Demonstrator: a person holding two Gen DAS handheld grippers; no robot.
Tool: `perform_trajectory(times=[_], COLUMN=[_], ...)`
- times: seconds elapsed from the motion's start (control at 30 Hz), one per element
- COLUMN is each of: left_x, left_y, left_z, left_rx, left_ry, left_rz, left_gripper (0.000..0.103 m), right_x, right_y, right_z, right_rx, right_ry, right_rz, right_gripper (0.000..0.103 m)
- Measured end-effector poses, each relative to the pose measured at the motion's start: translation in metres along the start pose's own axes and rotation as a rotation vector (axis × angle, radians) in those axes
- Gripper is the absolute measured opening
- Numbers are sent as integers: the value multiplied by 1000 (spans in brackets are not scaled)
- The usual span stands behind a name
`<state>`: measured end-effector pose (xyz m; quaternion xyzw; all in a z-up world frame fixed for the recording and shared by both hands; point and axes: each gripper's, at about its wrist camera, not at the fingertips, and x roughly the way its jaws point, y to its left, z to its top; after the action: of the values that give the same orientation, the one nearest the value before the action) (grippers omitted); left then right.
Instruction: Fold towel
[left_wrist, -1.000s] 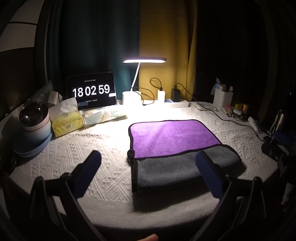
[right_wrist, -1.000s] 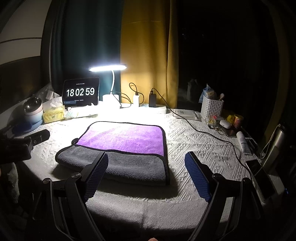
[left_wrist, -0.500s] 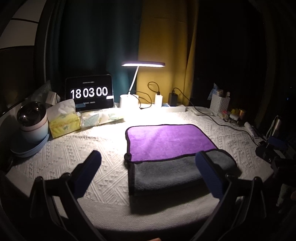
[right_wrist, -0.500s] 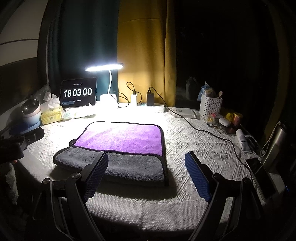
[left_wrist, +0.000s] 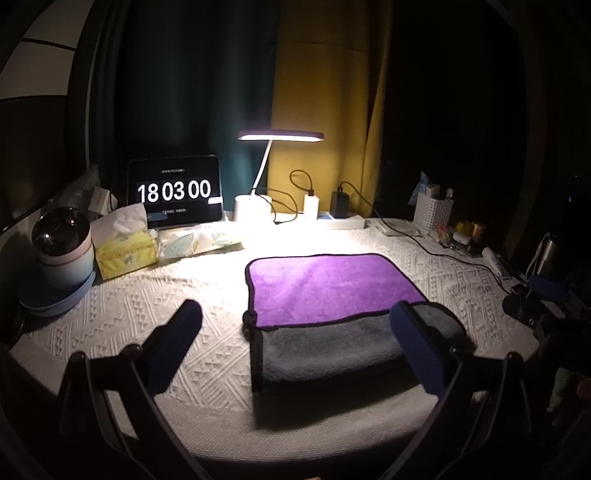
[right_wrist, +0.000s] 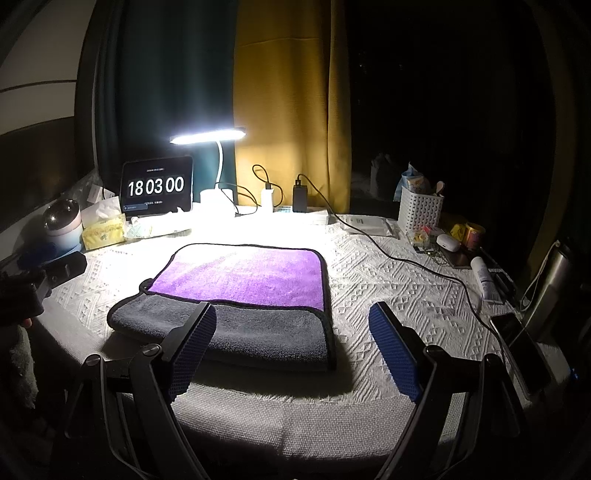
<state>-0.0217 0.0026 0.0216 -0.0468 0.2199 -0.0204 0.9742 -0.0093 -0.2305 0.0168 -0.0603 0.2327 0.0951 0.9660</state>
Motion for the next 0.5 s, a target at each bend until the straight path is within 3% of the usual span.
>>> perform_trajectory(times=[0.5], left_x=[-5], left_y=[-1], left_z=[1], left_rx=[4], left_ry=[-26], left_rz=[1], left_gripper=[102], right_x=[-1], right_y=[-2], right_z=[2], right_rx=[5], right_ry=[-4], right_rz=[0], right_gripper=[87])
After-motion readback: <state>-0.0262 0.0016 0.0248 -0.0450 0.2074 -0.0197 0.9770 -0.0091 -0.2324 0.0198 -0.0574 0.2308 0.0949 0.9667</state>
